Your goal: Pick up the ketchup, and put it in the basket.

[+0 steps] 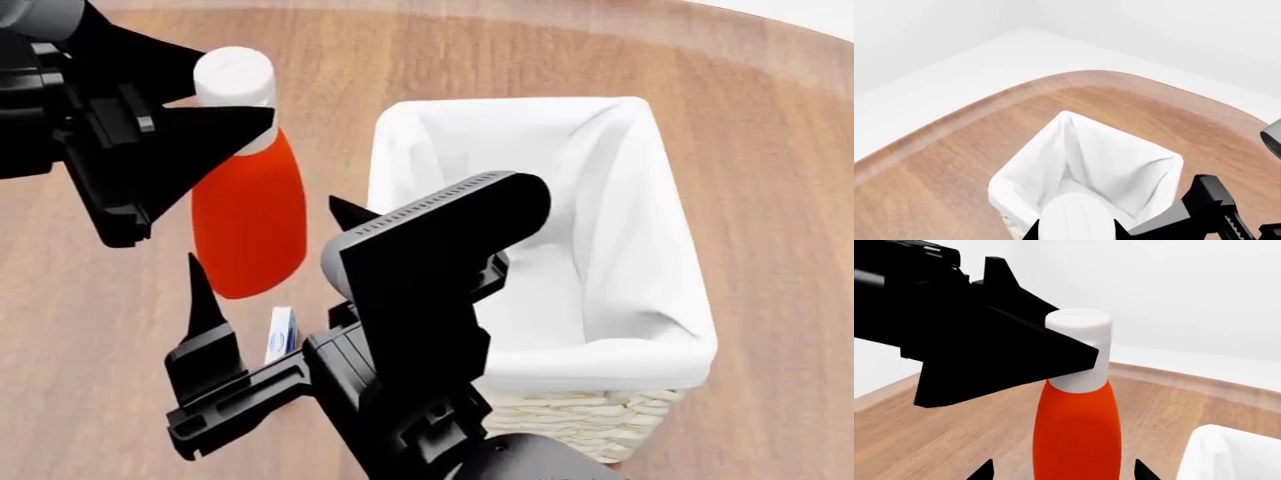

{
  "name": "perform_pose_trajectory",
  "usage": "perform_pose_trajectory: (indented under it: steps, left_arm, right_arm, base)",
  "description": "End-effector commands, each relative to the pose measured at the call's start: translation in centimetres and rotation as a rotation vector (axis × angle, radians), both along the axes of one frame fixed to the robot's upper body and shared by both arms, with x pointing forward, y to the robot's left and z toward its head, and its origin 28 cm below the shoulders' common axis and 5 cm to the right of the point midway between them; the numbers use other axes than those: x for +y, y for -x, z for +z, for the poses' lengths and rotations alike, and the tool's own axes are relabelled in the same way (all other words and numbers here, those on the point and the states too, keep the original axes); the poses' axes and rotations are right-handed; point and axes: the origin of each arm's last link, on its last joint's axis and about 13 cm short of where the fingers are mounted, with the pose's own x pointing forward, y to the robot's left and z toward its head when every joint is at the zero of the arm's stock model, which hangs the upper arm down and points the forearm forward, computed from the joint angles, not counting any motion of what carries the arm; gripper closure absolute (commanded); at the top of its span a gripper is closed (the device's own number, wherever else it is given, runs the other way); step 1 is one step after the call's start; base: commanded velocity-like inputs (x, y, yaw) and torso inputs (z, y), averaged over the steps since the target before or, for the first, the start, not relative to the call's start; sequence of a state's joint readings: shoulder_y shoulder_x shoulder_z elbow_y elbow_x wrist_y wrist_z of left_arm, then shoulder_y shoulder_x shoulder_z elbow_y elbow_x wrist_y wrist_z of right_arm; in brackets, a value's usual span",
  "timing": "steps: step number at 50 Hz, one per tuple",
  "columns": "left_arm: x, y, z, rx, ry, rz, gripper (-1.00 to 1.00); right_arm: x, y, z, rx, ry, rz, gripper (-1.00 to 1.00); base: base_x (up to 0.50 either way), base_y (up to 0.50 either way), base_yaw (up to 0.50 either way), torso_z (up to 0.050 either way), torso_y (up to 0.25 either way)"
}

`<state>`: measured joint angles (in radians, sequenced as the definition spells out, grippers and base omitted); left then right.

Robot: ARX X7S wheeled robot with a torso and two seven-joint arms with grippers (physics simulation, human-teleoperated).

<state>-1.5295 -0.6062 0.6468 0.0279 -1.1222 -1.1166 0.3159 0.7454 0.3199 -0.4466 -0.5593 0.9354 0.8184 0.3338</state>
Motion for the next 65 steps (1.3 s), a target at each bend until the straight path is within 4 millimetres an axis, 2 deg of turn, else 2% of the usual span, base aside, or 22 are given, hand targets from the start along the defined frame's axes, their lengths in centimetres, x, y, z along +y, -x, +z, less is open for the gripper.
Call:
perform_pose_trajectory:
  steps: [1, 20, 41, 65]
  left_arm:
    - [-0.2, 0.1, 0.2, -0.006, 0.012, -0.006, 1.00]
    - [-0.4, 0.2, -0.2, -0.001, 0.004, -0.021, 1.00]
    - [-0.3, 0.6, 0.5, -0.013, 0.013, -0.026, 1.00]
    - [-0.3, 0.5, 0.4, -0.014, 0.016, -0.027, 1.00]
  right_arm:
    - [0.3, -0.3, -0.1, 0.005, -0.011, 0.009, -1.00]
    - [0.8, -1.4, -0.7, 0.023, -0.031, 0.014, -1.00]
    - [1.3, -2.8, -1.2, 0.048, -0.044, 0.015, -1.00]
    - [1.8, -3.9, -1.8, 0.073, -0.064, 0.017, -1.00]
  base:
    - [0.00, 0.00, 0.00, 0.000, 0.010]
    - [0.00, 0.00, 0.00, 0.000, 0.000]
    - [0.00, 0.00, 0.00, 0.000, 0.000]
    - [0.00, 0.00, 0.00, 0.000, 0.000]
